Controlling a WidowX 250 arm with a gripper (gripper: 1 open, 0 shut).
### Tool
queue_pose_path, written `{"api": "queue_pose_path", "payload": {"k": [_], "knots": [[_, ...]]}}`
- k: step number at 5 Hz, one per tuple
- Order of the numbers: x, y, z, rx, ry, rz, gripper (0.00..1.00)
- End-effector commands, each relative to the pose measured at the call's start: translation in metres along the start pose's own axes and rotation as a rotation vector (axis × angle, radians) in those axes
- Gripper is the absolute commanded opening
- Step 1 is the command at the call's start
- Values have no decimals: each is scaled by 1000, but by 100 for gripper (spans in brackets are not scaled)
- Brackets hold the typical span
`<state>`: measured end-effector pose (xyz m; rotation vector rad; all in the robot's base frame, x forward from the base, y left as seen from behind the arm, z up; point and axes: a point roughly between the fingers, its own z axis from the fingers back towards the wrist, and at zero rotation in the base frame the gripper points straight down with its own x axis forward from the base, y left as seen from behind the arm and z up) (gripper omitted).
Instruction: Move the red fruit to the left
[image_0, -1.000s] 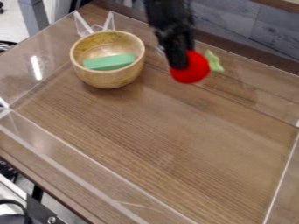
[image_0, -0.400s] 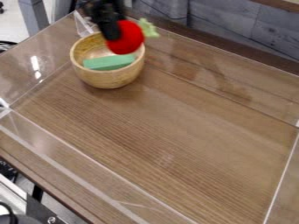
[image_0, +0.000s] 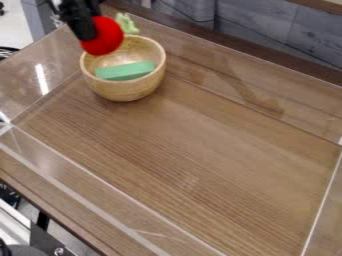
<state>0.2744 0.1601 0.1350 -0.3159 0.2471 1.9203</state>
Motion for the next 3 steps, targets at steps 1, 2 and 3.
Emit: {"api": "queue_pose_path", "payload": {"k": [1, 2, 3], "knots": [[6, -10, 29, -71, -31, -2, 0], [17, -15, 36, -75, -45, 16, 0], [44, -23, 21, -83, -59, 38, 0]]}}
